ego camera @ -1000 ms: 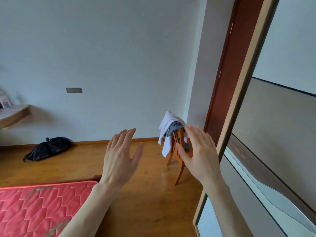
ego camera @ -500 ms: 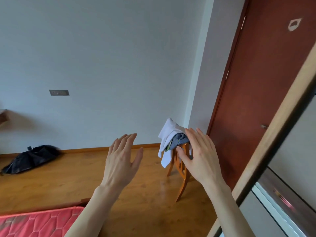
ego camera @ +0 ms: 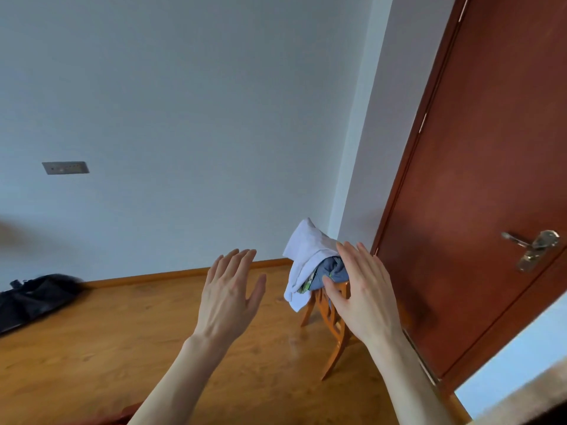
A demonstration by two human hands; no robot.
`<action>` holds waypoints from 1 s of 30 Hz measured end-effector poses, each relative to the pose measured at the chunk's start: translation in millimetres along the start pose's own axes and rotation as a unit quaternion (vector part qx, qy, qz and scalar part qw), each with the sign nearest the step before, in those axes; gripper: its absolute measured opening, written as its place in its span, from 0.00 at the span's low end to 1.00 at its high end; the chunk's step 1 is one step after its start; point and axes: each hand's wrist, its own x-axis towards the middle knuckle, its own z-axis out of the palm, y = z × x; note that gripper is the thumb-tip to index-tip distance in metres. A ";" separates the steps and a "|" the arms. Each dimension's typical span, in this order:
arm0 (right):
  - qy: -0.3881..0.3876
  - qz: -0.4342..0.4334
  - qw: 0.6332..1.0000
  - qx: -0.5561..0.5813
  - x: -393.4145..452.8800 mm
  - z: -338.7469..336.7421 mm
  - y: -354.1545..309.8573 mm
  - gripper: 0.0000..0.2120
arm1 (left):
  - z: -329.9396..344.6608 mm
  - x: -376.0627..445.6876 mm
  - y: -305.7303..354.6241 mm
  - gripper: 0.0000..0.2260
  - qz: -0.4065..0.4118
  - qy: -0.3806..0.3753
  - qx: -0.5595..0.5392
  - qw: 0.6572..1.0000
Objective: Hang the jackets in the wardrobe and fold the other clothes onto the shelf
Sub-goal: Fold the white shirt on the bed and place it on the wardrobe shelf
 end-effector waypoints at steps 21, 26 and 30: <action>-0.081 0.049 0.996 -0.004 195.9 230.1 146.5 0.36 | 247.7 229.5 -67.7 0.22 0.000 -0.082 -0.020 0.996; -0.125 0.082 0.989 -0.012 198.2 269.1 180.4 0.39 | 291.6 262.7 -69.6 0.21 0.024 -0.108 -0.034 0.993; -0.213 0.105 0.970 -0.046 194.3 302.4 196.8 0.41 | 331.0 281.4 -76.1 0.22 0.034 -0.161 -0.051 0.985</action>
